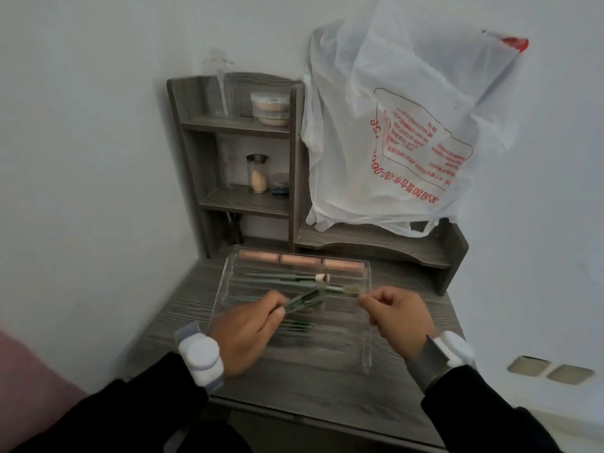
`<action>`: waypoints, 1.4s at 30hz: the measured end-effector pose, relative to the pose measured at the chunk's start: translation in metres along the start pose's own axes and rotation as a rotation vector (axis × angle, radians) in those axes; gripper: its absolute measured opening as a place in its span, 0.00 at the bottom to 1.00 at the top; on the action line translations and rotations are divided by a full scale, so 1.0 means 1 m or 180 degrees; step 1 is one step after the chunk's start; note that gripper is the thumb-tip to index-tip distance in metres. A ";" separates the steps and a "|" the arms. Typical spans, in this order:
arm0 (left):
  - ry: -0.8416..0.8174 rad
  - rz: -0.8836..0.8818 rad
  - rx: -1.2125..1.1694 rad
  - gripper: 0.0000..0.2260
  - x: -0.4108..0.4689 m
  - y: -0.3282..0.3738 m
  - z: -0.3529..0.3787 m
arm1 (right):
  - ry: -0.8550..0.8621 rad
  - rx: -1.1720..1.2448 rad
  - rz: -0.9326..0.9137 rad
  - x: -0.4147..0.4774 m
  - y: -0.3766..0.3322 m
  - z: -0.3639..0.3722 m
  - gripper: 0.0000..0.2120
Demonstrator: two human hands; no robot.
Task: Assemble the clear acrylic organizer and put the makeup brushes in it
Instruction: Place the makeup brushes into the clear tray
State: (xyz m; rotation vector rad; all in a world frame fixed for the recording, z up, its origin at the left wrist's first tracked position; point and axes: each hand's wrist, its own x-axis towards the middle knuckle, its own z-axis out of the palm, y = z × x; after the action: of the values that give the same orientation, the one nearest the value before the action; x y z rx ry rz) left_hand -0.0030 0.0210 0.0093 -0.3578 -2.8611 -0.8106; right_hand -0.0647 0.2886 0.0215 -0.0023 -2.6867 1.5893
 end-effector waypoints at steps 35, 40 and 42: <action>0.0191 0.1270 0.1438 0.05 -0.007 -0.074 0.007 | -0.0291 0.0205 -0.0077 0.001 -0.019 0.005 0.12; 0.0219 0.1171 0.1338 0.08 -0.008 -0.068 0.002 | -0.0293 0.0143 -0.0109 0.001 -0.020 0.006 0.12; 0.0267 0.1174 0.1252 0.09 -0.005 -0.066 0.001 | -0.0275 0.0083 -0.0140 0.004 -0.020 0.006 0.12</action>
State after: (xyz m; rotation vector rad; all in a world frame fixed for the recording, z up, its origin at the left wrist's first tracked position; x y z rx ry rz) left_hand -0.0163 -0.0337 -0.0252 -0.7417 -2.6676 -0.1876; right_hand -0.0684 0.2739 0.0362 0.1281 -2.7085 1.6491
